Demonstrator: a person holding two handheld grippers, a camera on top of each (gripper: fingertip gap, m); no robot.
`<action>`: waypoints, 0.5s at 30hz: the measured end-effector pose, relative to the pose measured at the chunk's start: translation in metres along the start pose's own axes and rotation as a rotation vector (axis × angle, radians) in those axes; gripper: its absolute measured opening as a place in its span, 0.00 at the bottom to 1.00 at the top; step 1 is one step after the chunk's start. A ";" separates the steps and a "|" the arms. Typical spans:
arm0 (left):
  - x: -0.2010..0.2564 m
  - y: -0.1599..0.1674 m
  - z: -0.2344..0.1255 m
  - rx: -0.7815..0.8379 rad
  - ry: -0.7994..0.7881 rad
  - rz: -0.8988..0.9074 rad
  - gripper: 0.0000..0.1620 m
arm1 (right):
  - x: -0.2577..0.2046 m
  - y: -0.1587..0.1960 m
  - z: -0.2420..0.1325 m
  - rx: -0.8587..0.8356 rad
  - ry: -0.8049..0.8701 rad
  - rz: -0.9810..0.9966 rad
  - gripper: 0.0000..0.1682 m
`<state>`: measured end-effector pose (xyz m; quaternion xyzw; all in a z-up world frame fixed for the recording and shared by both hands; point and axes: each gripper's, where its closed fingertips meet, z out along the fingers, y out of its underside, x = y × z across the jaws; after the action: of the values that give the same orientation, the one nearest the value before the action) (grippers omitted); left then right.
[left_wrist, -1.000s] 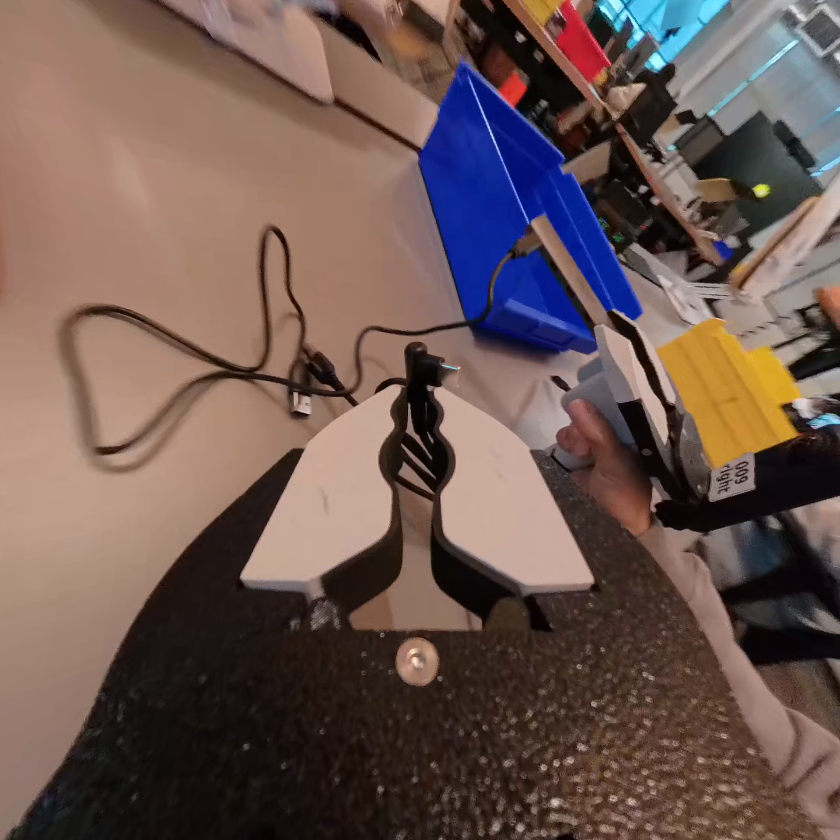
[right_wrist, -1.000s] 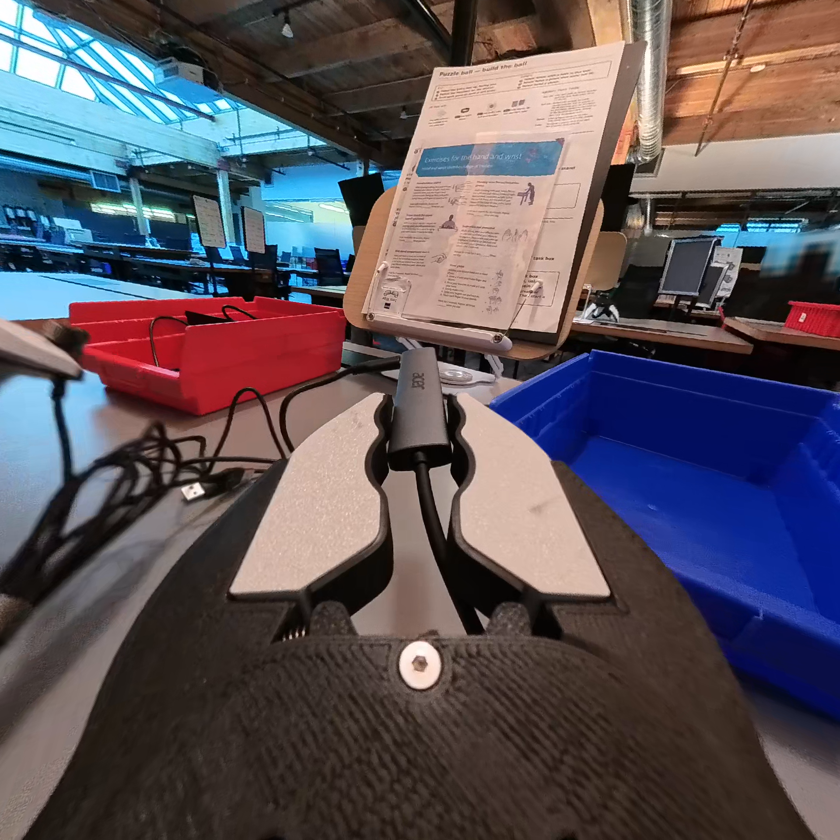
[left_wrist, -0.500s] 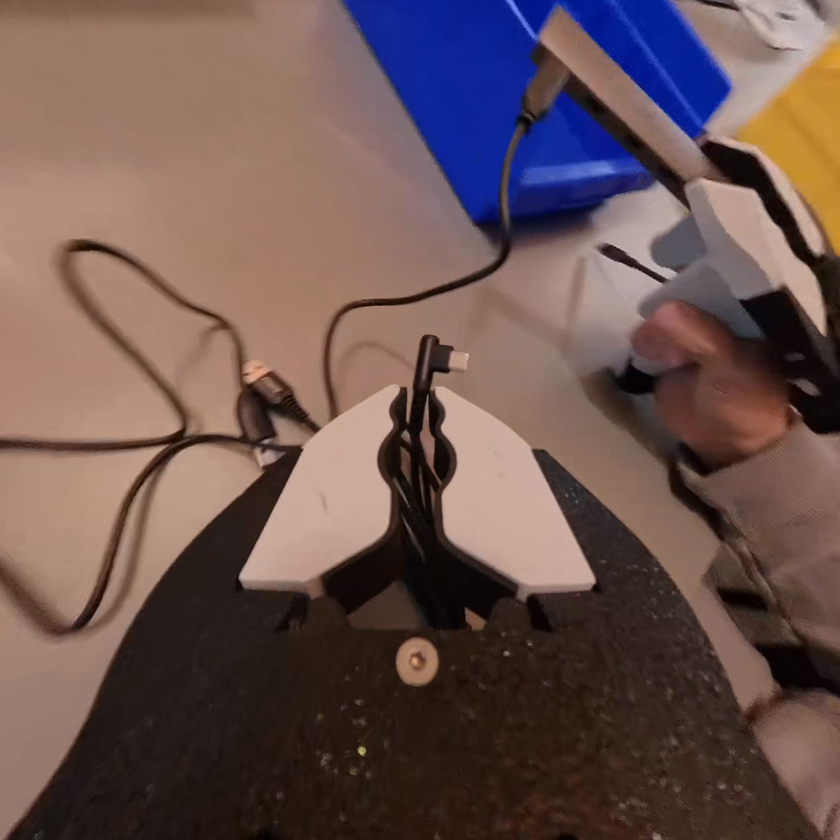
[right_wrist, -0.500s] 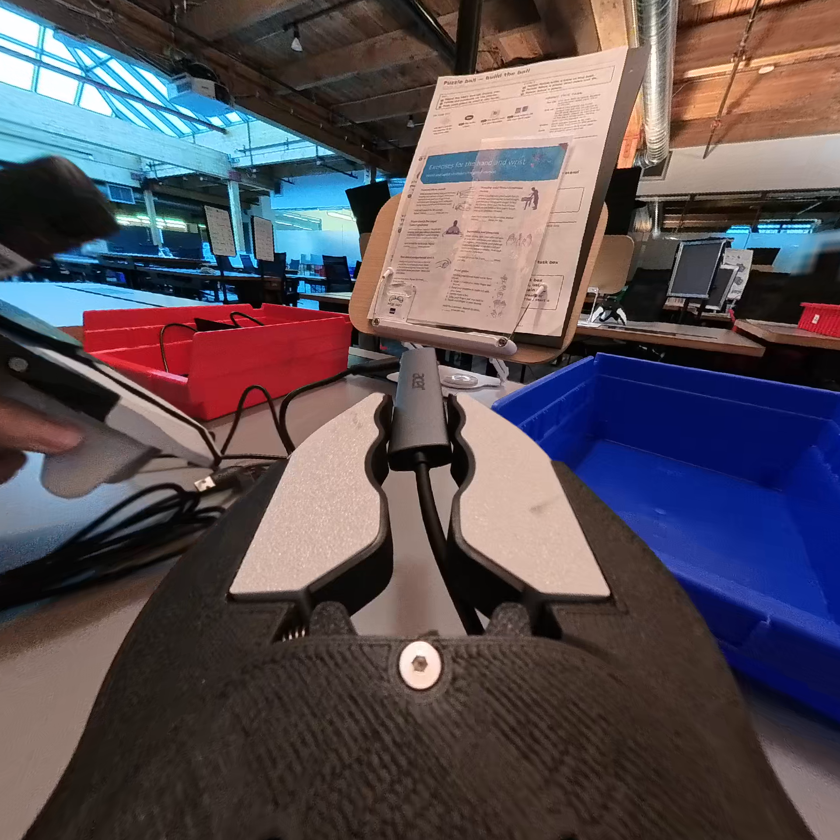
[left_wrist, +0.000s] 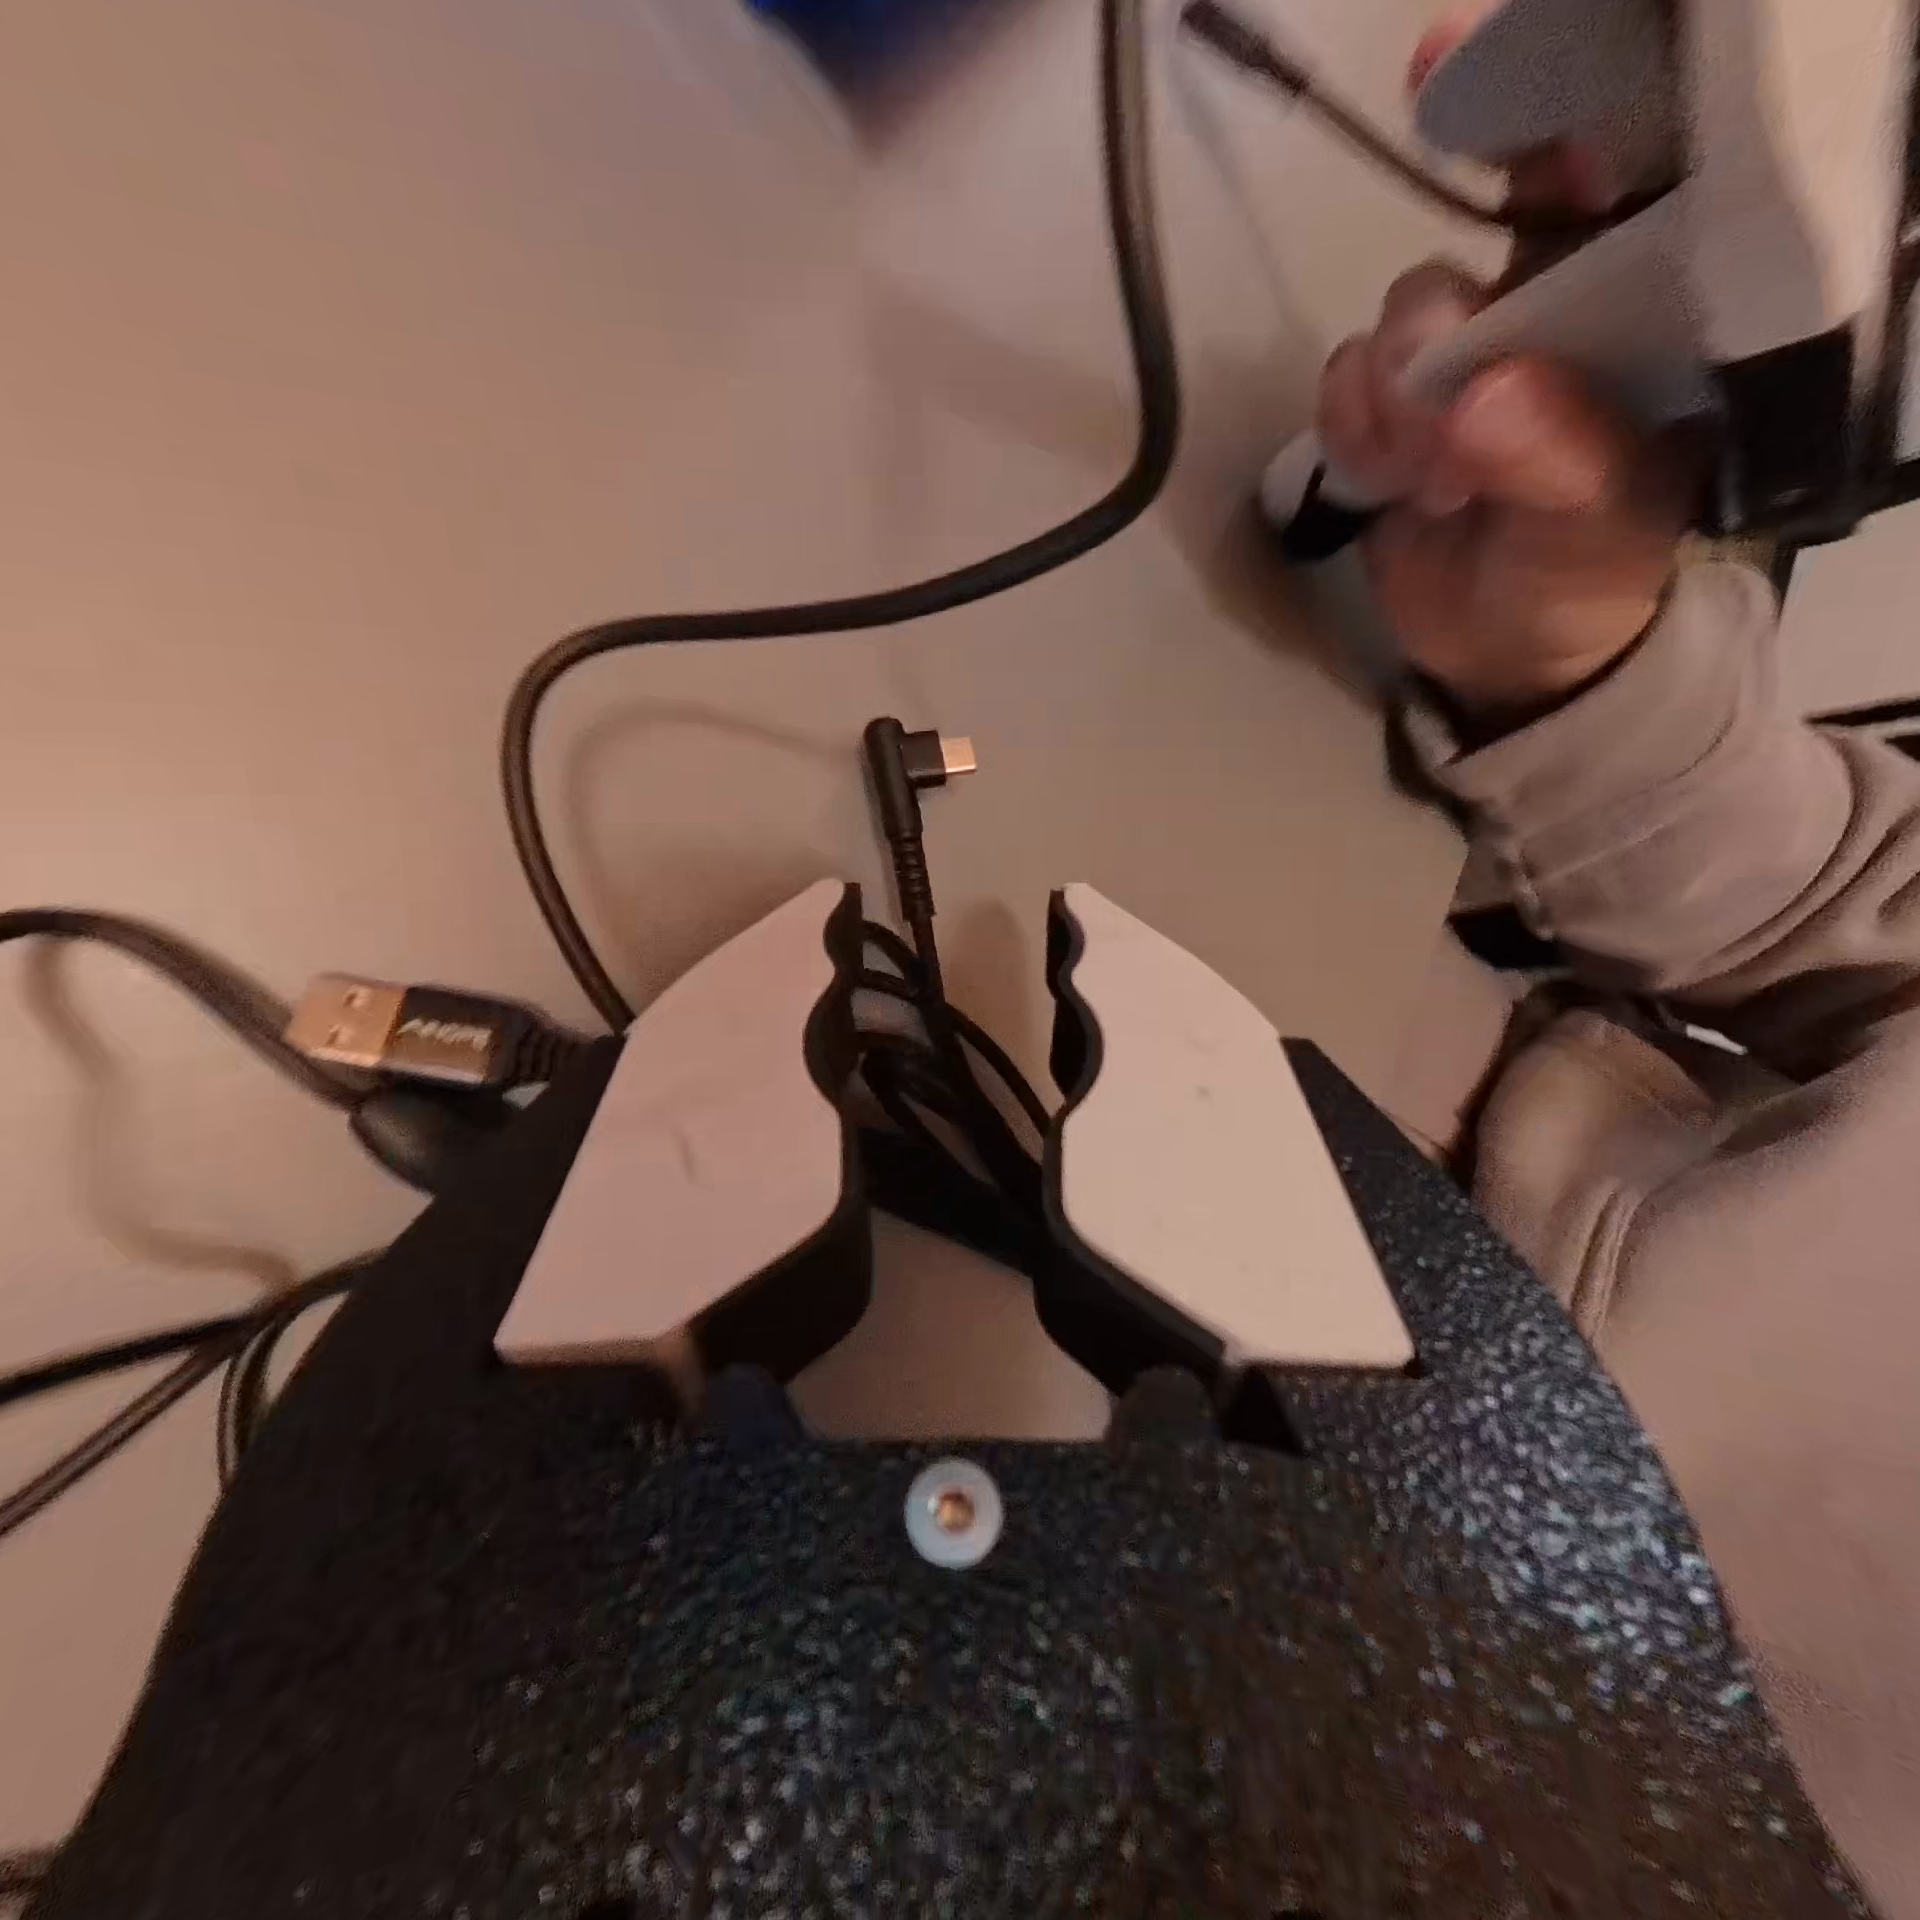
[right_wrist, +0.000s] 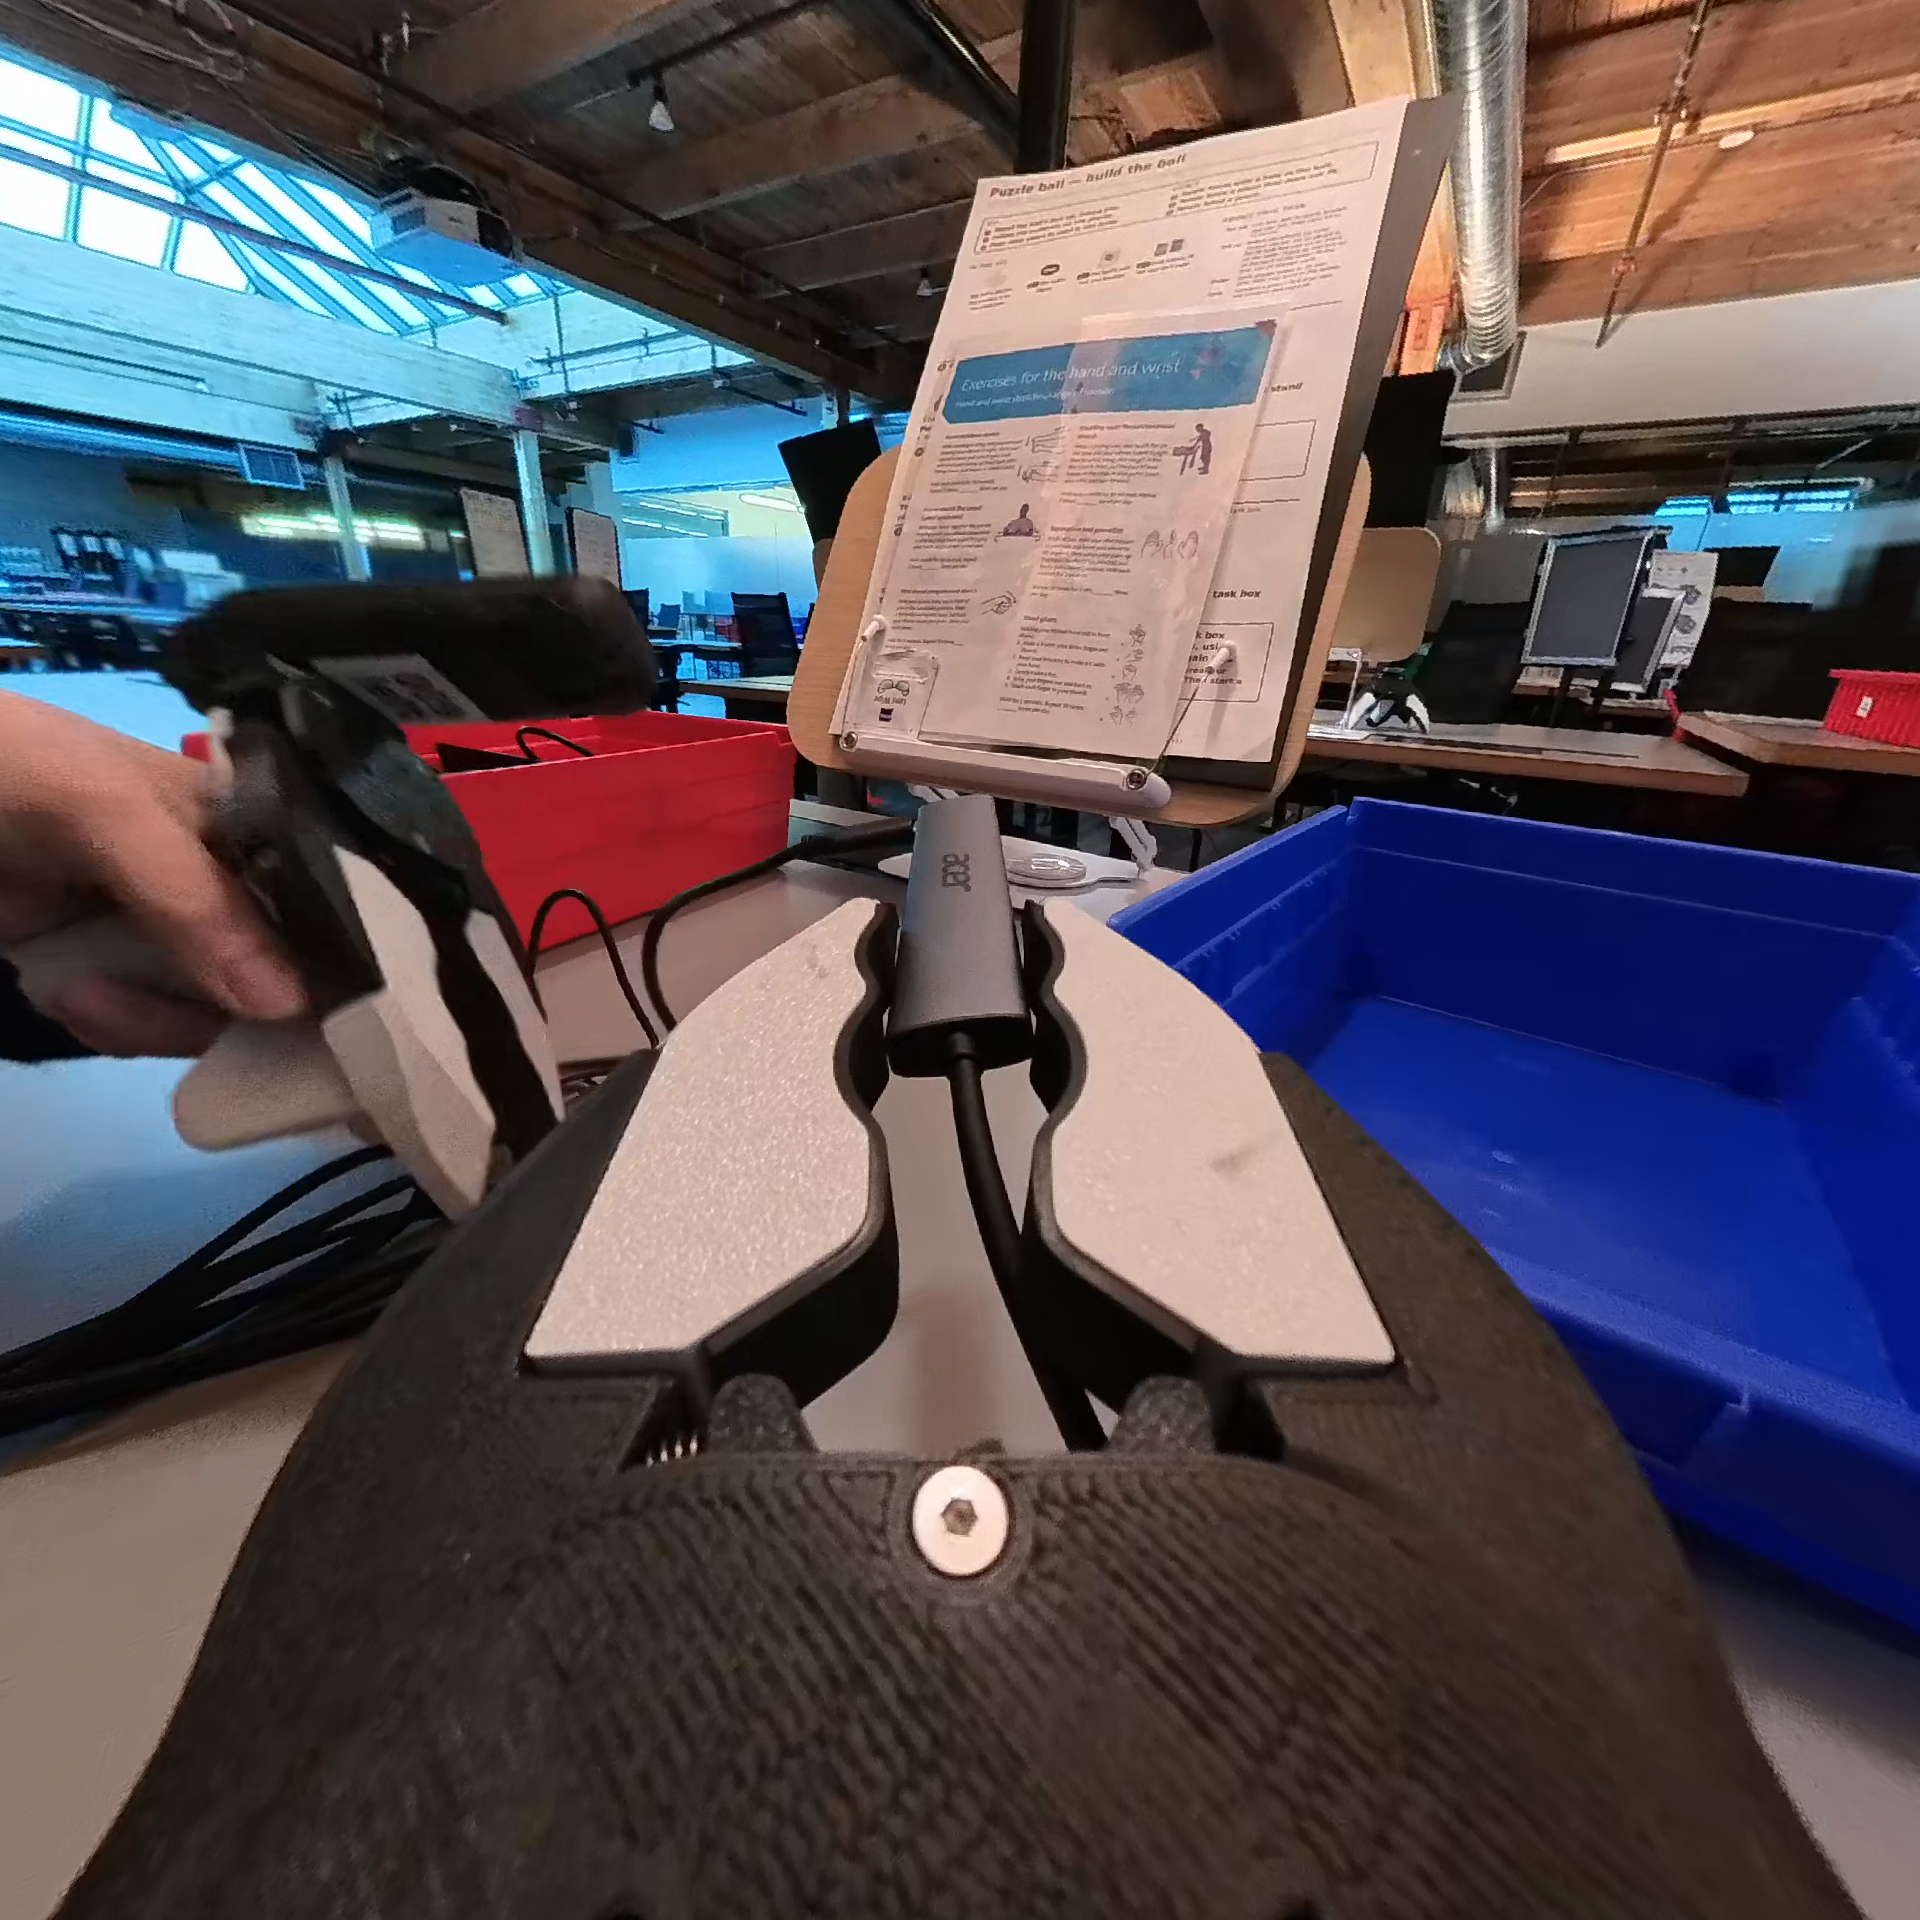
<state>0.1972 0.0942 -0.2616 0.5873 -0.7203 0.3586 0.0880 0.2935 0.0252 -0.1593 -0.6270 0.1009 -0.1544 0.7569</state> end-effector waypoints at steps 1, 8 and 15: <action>-0.001 0.000 0.007 -0.031 0.021 -0.020 0.20 | 0.000 0.000 0.000 0.001 0.002 0.003 0.14; 0.010 -0.003 0.022 -0.138 0.336 -0.279 0.14 | -0.002 -0.001 0.000 0.005 -0.009 -0.004 0.14; 0.012 0.001 0.019 -0.200 0.230 -0.165 0.24 | 0.000 -0.001 0.000 0.006 -0.011 0.009 0.14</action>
<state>0.1982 0.0728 -0.2691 0.5880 -0.6868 0.3413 0.2569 0.2933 0.0248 -0.1587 -0.6250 0.0989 -0.1480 0.7601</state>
